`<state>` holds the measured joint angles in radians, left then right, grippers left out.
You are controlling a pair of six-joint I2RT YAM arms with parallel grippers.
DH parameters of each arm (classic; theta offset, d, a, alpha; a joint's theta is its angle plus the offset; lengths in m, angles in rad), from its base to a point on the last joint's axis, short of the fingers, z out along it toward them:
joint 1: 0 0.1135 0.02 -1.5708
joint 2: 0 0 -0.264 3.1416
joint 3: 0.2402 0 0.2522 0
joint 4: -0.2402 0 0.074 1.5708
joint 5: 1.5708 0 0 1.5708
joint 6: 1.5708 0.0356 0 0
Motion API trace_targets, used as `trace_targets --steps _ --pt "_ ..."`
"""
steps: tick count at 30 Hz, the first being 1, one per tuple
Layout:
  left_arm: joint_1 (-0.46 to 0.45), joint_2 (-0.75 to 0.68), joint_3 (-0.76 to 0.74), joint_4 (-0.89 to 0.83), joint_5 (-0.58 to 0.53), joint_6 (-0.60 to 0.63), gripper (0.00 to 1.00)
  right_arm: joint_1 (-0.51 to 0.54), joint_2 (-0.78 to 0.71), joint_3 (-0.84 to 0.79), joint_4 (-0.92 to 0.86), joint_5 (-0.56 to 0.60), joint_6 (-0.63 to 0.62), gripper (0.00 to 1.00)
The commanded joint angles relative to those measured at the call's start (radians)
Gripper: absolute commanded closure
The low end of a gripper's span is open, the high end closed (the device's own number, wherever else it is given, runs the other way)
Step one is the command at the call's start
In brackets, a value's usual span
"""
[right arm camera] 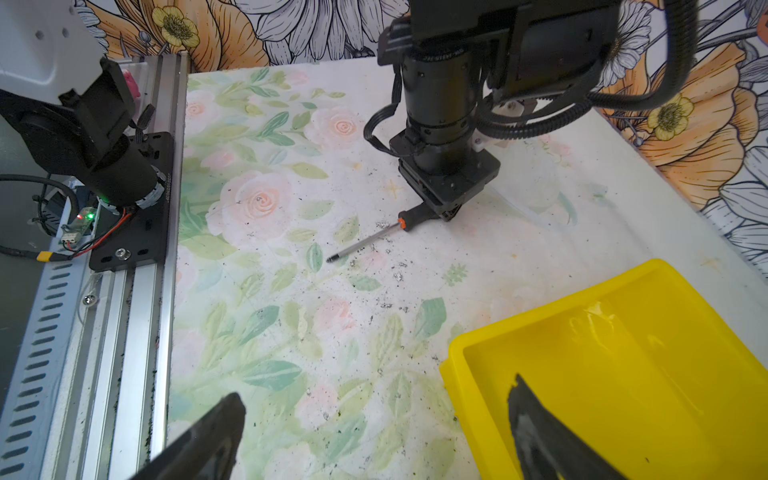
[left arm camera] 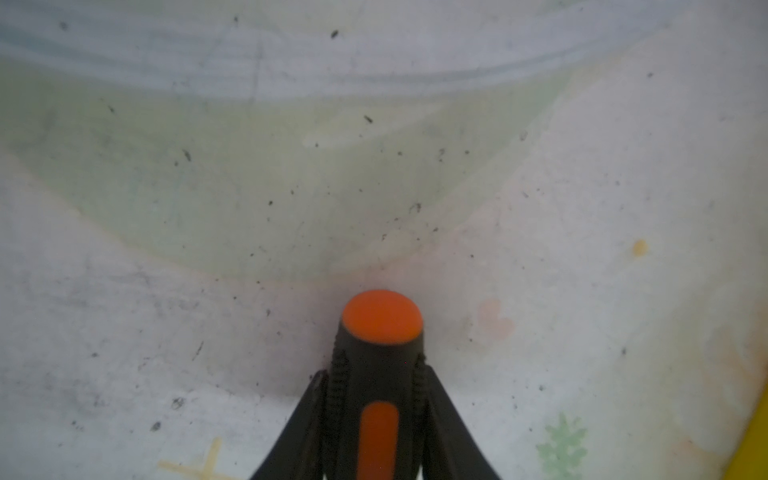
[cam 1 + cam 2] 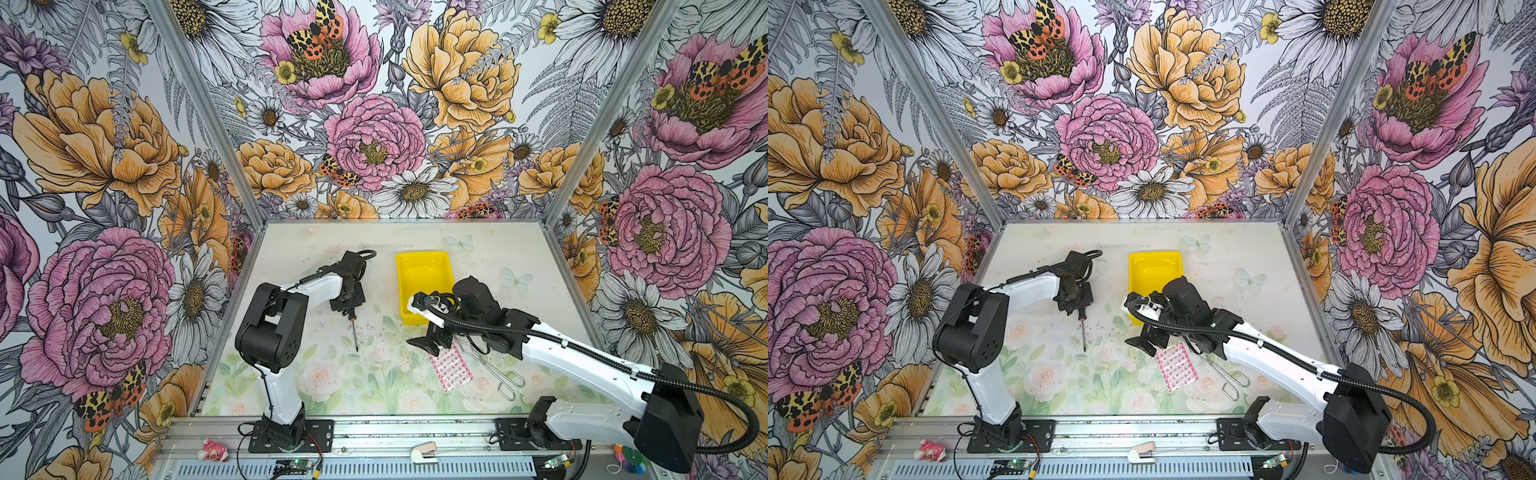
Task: Put the screwdriver in the bin
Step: 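Lower the left gripper and close it on the orange-black screwdriver handle, then lift the screwdriver with the left gripper and carry it over the yellow bin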
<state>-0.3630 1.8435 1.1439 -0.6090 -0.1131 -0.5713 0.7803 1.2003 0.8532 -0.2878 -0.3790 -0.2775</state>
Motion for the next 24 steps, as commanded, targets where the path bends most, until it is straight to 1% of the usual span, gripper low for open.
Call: trace_targets --steps 1,6,8,9,14,20,24 --pt "-0.017 0.037 -0.012 -0.012 0.027 -0.009 0.75 0.003 -0.028 0.004 0.007 0.015 0.019 0.00" --pt "-0.028 -0.005 -0.009 -0.022 0.026 -0.010 0.86 -0.011 -0.043 -0.002 0.007 0.015 0.043 0.01" --pt "-0.036 -0.013 0.001 -0.033 0.018 -0.008 0.88 -0.020 -0.052 -0.006 0.010 0.016 0.061 0.01" --pt "-0.042 -0.059 0.011 -0.042 0.012 -0.006 0.88 -0.027 -0.057 -0.009 0.011 0.017 0.073 0.01" --pt "-0.087 -0.109 0.072 -0.052 -0.012 0.005 0.89 -0.077 -0.094 -0.041 0.032 0.042 0.136 0.01" --pt "-0.133 -0.107 0.215 -0.093 -0.026 0.000 0.90 -0.173 -0.182 -0.092 0.072 0.121 0.240 0.01" --pt "-0.157 -0.070 0.325 -0.092 -0.012 -0.014 0.90 -0.217 -0.245 -0.133 0.078 0.156 0.275 0.00"
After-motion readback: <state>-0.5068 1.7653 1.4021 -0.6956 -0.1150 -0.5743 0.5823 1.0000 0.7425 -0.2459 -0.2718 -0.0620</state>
